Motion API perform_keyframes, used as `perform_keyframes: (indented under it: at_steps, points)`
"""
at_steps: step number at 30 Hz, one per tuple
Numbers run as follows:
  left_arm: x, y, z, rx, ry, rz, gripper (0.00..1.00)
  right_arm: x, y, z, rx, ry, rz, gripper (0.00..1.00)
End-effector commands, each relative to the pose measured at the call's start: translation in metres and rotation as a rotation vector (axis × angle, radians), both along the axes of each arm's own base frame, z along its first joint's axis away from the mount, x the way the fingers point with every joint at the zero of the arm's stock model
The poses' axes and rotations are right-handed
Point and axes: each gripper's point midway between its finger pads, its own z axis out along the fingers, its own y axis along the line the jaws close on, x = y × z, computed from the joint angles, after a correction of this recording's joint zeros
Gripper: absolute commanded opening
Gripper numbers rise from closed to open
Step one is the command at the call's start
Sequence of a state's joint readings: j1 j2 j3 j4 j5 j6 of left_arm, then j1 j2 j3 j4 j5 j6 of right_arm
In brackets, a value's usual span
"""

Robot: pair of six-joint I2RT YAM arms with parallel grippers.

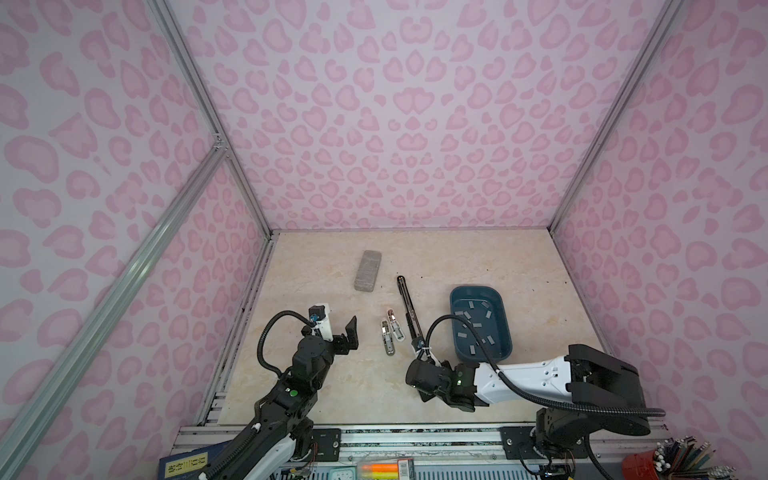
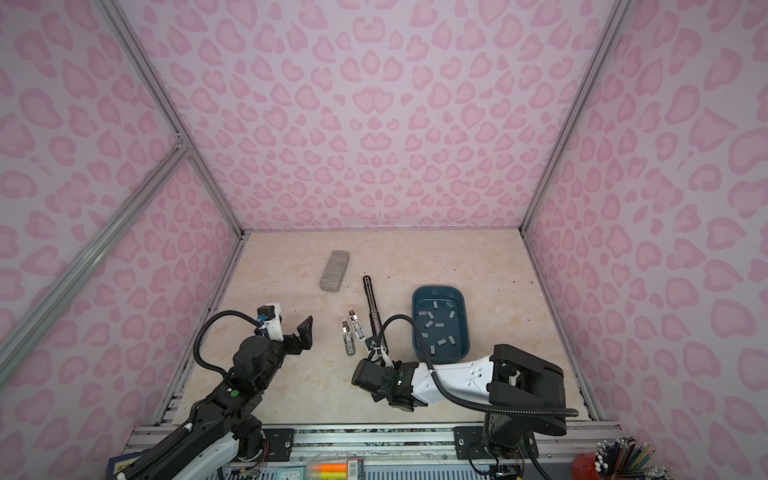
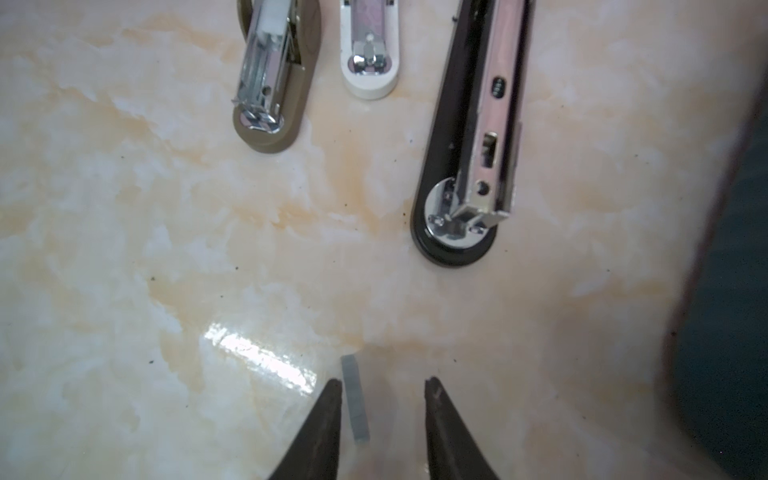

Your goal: Load the staples into the stapler

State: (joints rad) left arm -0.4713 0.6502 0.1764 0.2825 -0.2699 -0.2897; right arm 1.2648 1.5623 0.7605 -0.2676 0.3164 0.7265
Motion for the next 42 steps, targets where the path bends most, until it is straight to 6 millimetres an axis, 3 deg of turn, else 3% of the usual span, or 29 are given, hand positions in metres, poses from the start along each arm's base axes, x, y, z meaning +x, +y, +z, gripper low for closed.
perform_keyframes:
  at_steps: [1, 8, 17, 24, 29, 34, 37, 42]
  points:
    - [0.003, 0.001, 0.011, -0.024, -0.03, 0.016, 0.97, -0.004, -0.009, -0.008, -0.05, 0.047, -0.016, 0.37]
    - [0.003, 0.001, 0.011, -0.023, -0.03, 0.015, 0.97, -0.009, 0.002, -0.02, -0.05, 0.105, 0.013, 0.36]
    - [0.003, 0.001, 0.01, -0.022, -0.027, 0.018, 0.97, -0.002, -0.005, -0.024, -0.121, 0.078, 0.001, 0.36]
    - [0.004, 0.001, 0.01, -0.022, -0.026, 0.019, 0.97, -0.002, -0.011, -0.029, -0.132, 0.08, -0.015, 0.19]
    - [0.004, 0.001, 0.011, -0.022, -0.028, 0.02, 0.97, -0.001, -0.01, -0.024, -0.124, 0.071, -0.018, 0.14]
    - [0.004, 0.002, 0.01, -0.021, -0.025, 0.024, 0.97, 0.003, -0.006, -0.01, -0.109, 0.048, -0.014, 0.11]
    - [0.005, 0.002, 0.009, -0.017, -0.02, 0.027, 0.97, 0.011, -0.009, 0.014, -0.099, -0.003, -0.023, 0.11]
    - [0.009, 0.002, 0.006, -0.007, 0.002, 0.037, 0.97, 0.036, -0.032, 0.063, -0.025, -0.061, -0.072, 0.11]
